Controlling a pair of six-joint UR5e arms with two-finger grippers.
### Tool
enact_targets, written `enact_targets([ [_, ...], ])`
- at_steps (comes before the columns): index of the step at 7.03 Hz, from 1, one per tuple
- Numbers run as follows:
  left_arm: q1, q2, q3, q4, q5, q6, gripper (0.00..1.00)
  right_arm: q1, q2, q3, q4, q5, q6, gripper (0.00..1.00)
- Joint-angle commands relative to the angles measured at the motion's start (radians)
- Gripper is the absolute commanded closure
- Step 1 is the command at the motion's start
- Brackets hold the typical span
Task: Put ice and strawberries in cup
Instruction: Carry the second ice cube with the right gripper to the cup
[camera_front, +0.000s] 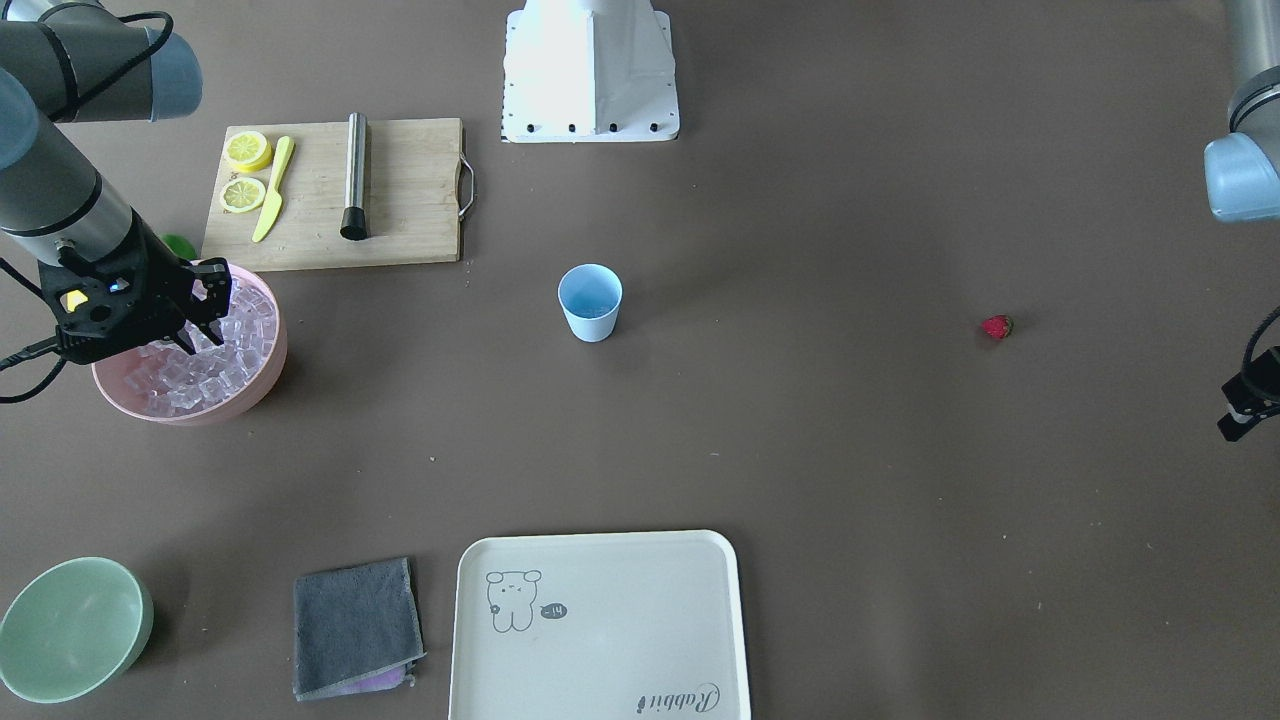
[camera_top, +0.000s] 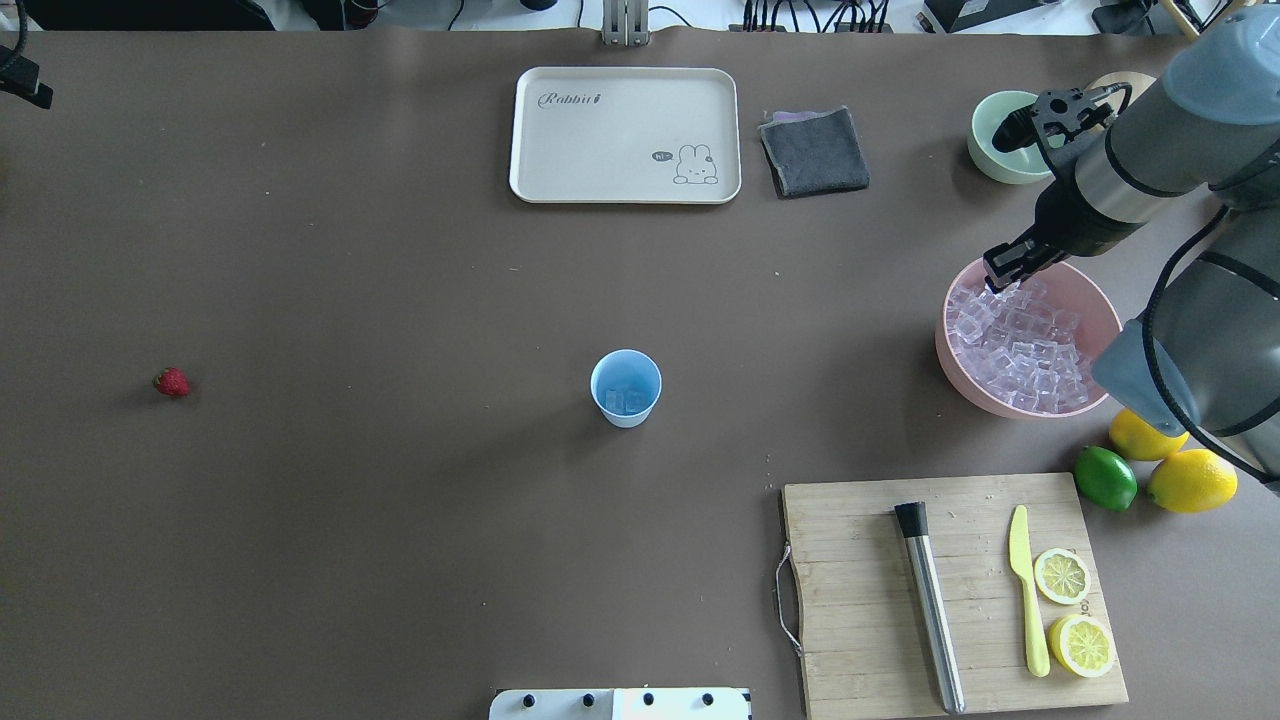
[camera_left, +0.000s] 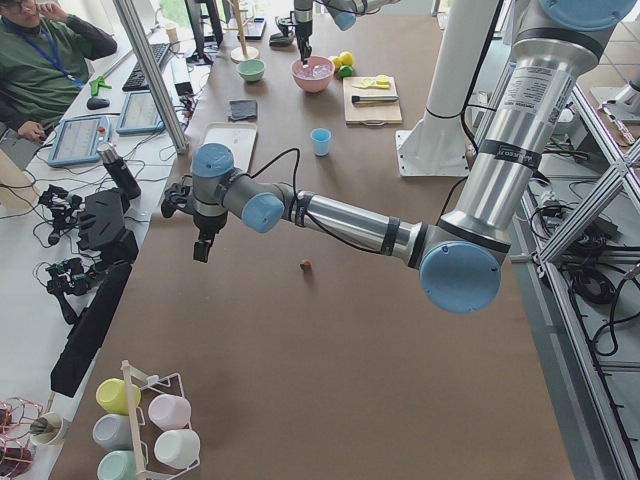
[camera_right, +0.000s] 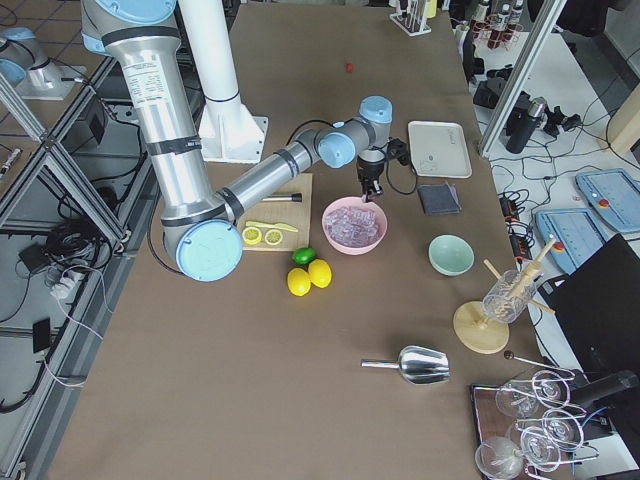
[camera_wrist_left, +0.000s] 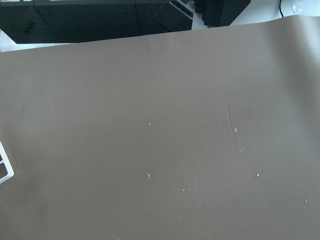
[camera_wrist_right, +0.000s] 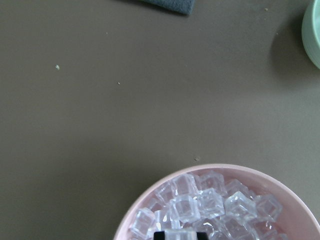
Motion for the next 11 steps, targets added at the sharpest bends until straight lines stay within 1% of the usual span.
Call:
enact_targets([
  [1,0.001,0.002,0.0,0.0,0.0,0.0,0.03,-0.026,0.114,0.008,0.002,0.026,0.192,1.0],
  [2,0.001,0.002,0.0,0.0,0.0,0.002,0.03,-0.071,0.173,0.014,0.006,0.017,0.321,1.0],
  [3,0.001,0.003,0.0,0.0,-0.002,0.002,0.03,-0.129,0.208,0.031,0.008,-0.014,0.47,1.0],
  [4,0.001,0.006,0.0,-0.002,-0.002,0.002,0.03,-0.213,0.236,0.057,0.008,-0.093,0.579,1.0],
  [6,0.001,0.014,-0.001,-0.002,-0.003,0.003,0.03,-0.379,0.29,0.051,0.009,-0.269,0.722,1.0],
  [7,0.001,0.017,-0.001,-0.005,-0.003,0.003,0.03,-0.437,0.316,0.041,0.009,-0.332,0.755,1.0],
  [8,0.0,0.017,-0.001,-0.003,-0.003,0.003,0.03,-0.48,0.337,0.015,0.009,-0.377,0.776,1.0],
  [9,0.001,0.017,0.0,-0.002,-0.002,0.006,0.03,-0.499,0.371,-0.033,0.011,-0.403,0.778,1.0],
  [10,0.001,0.017,0.0,-0.002,-0.002,0.005,0.03,-0.507,0.383,-0.054,0.012,-0.417,0.778,1.0],
  [11,0.001,0.014,0.008,-0.003,-0.002,0.005,0.03,-0.516,0.385,-0.085,0.061,-0.427,0.779,1.0],
])
